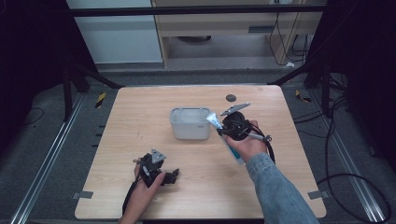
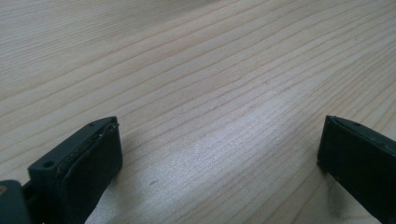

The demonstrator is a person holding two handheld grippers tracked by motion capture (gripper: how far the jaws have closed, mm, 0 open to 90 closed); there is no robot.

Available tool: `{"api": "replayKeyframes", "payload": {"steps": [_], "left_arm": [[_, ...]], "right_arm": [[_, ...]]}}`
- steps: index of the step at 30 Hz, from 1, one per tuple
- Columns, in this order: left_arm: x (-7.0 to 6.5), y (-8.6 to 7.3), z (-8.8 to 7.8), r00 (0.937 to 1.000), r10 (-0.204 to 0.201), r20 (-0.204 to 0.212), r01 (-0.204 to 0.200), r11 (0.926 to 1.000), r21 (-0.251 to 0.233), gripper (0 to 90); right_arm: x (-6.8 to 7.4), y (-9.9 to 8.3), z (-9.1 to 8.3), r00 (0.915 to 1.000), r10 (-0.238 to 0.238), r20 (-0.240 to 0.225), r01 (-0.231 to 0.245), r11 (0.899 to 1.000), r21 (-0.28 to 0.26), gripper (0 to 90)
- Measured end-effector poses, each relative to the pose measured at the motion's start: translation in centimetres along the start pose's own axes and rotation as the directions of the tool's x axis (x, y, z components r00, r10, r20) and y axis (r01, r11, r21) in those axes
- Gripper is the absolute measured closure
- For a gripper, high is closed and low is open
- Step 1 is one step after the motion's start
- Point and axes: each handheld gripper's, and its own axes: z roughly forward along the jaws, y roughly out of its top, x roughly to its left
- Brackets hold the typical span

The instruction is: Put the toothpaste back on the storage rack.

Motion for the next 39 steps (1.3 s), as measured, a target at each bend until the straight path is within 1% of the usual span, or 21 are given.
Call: {"api": "replayKeyframes", "payload": {"steps": [3, 4, 6, 9, 10, 11, 12, 14, 17, 18, 22, 23, 24, 26, 27, 29, 30, 37, 38, 39], "left_arm": [[0.0, 0.0, 0.0, 1.0000, 0.000, 0.000, 0.000, 1.0000, 0.000, 0.0], [0.0, 0.0, 0.0, 1.0000, 0.000, 0.000, 0.000, 1.0000, 0.000, 0.0], [0.0, 0.0, 0.0, 1.0000, 0.001, 0.001, -0.001, 1.0000, 0.000, 0.0], [0.0, 0.0, 0.0, 1.0000, 0.005, 0.001, -0.005, 1.0000, 0.001, 0.0], [0.0, 0.0, 0.0, 1.0000, 0.005, 0.001, -0.005, 1.0000, 0.001, 0.0], [0.0, 0.0, 0.0, 1.0000, 0.005, 0.001, -0.005, 1.0000, 0.001, 0.0], [0.0, 0.0, 0.0, 1.0000, 0.005, 0.001, -0.005, 1.0000, 0.001, 0.0], [0.0, 0.0, 0.0, 1.0000, 0.005, 0.001, -0.005, 1.0000, 0.001, 0.0], [0.0, 0.0, 0.0, 1.0000, 0.005, 0.001, -0.005, 1.0000, 0.001, 0.0], [0.0, 0.0, 0.0, 1.0000, 0.005, 0.001, -0.005, 1.0000, 0.001, 0.0], [0.0, 0.0, 0.0, 1.0000, 0.007, 0.002, -0.007, 1.0000, 0.001, 0.0], [0.0, 0.0, 0.0, 1.0000, 0.007, 0.002, -0.007, 1.0000, 0.001, 0.0], [0.0, 0.0, 0.0, 1.0000, 0.007, 0.002, -0.007, 1.0000, 0.001, 0.0], [0.0, 0.0, 0.0, 1.0000, 0.007, 0.002, -0.007, 1.0000, 0.001, 0.0], [0.0, 0.0, 0.0, 1.0000, 0.006, 0.002, -0.006, 1.0000, 0.001, 0.0], [0.0, 0.0, 0.0, 1.0000, 0.007, 0.001, -0.007, 1.0000, 0.001, 0.0], [0.0, 0.0, 0.0, 1.0000, 0.006, 0.002, -0.006, 1.0000, 0.001, 0.0], [0.0, 0.0, 0.0, 1.0000, 0.006, 0.002, -0.006, 1.0000, 0.002, 0.0], [0.0, 0.0, 0.0, 1.0000, 0.007, 0.002, -0.007, 1.0000, 0.002, 0.0], [0.0, 0.0, 0.0, 1.0000, 0.007, 0.002, -0.007, 1.0000, 0.002, 0.0]], "right_arm": [[0.3, 0.7, -0.1, 0.9999, 0.017, -0.001, -0.017, 0.999, -0.041, 78.9], [0.3, 0.7, -0.1, 0.9999, 0.017, -0.001, -0.017, 0.999, -0.041, 78.9], [0.5, 1.2, -0.1, 0.9998, 0.021, -0.002, -0.021, 0.998, -0.061, 79.0], [0.7, 1.7, -0.3, 0.9998, 0.019, -0.004, -0.019, 0.997, -0.077, 79.2], [0.9, 2.1, -0.5, 0.9998, 0.022, 0.005, -0.021, 0.995, -0.092, 79.2], [1.1, 2.3, -0.6, 0.9997, 0.025, 0.003, -0.024, 0.994, -0.102, 79.2], [1.1, 2.3, -0.6, 0.9997, 0.025, 0.003, -0.024, 0.994, -0.102, 79.2], [1.3, 3.0, -1.0, 0.9995, 0.031, -0.008, -0.031, 0.991, -0.131, 79.2], [1.3, 3.4, -1.0, 0.9996, 0.027, -0.012, -0.028, 0.988, -0.150, 79.2], [1.3, 3.5, -1.0, 0.9987, 0.034, -0.038, -0.041, 0.984, -0.174, 79.2], [1.5, 3.7, -0.8, 0.9986, 0.034, -0.041, -0.041, 0.980, -0.193, 79.2], [1.6, 4.2, -0.9, 0.9984, 0.036, -0.045, -0.044, 0.977, -0.208, 79.1], [1.6, 4.2, -0.9, 0.9984, 0.036, -0.045, -0.044, 0.977, -0.208, 79.1], [1.8, 4.7, -1.0, 0.9983, 0.030, -0.050, -0.041, 0.971, -0.235, 79.1], [2.0, 5.2, -1.0, 0.9983, 0.028, -0.051, -0.040, 0.966, -0.256, 79.1], [2.1, 5.3, -1.0, 0.9984, 0.027, -0.049, -0.039, 0.964, -0.262, 79.2], [2.4, 5.9, -0.9, 0.9985, 0.029, -0.047, -0.041, 0.961, -0.274, 79.1], [2.5, 7.0, -0.7, 0.9984, 0.034, -0.045, -0.046, 0.955, -0.293, 79.1], [2.5, 7.2, -0.6, 0.9987, 0.032, -0.040, -0.043, 0.954, -0.296, 79.1], [2.5, 7.3, -0.6, 0.9989, 0.035, -0.031, -0.043, 0.951, -0.307, 79.1]]}}
